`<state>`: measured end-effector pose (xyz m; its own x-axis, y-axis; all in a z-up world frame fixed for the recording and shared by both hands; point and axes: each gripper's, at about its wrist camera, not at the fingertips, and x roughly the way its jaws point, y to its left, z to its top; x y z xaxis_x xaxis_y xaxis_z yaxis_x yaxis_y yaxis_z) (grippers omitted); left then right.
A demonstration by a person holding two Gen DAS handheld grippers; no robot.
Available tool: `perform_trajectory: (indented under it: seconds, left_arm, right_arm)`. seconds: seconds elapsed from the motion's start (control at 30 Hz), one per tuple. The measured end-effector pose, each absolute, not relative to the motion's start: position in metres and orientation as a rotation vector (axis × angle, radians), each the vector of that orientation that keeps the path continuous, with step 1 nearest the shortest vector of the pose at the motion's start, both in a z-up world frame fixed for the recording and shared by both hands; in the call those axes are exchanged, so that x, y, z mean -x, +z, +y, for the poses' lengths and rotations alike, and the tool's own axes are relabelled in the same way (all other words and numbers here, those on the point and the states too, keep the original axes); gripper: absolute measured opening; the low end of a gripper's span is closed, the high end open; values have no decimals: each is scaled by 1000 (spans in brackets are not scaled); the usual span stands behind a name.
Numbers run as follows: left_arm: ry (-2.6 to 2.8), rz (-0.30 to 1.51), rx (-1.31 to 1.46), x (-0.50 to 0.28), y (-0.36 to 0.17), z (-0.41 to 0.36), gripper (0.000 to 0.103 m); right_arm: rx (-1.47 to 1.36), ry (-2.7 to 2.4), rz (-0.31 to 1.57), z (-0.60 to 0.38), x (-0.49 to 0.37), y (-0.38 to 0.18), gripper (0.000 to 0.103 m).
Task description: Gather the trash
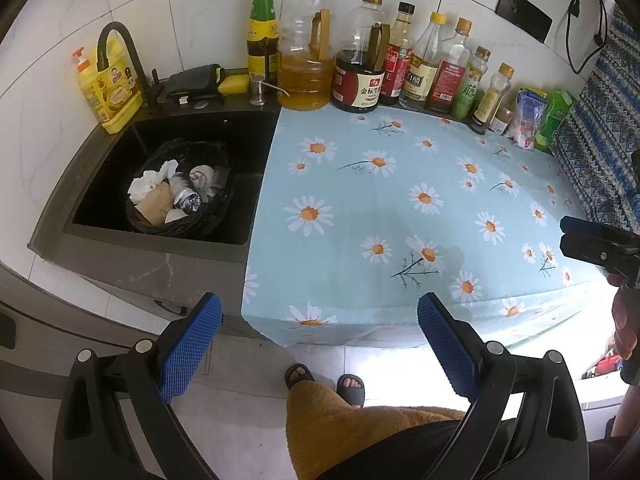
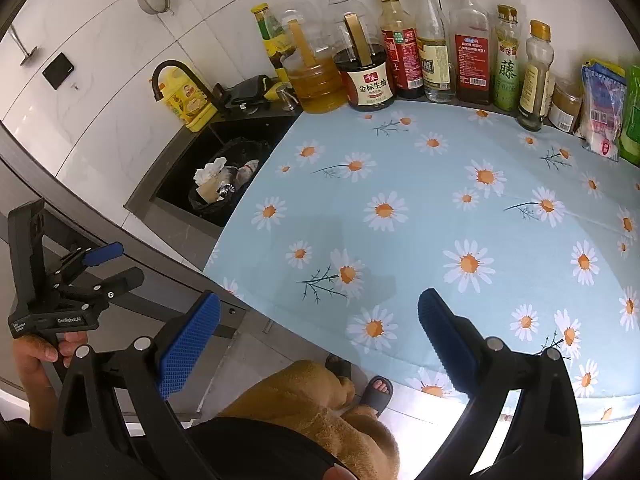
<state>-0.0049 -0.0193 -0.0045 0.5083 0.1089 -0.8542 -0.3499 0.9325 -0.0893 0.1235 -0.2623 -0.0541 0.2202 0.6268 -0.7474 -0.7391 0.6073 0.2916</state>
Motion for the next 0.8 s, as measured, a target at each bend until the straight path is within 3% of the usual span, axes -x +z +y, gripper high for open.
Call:
perform_trajectory:
  seconds: [0.8]
  left_arm:
    - [276, 1005, 258, 4, -5, -15, 96]
  right_arm:
    - [158, 942, 973, -255, -125, -56, 98]
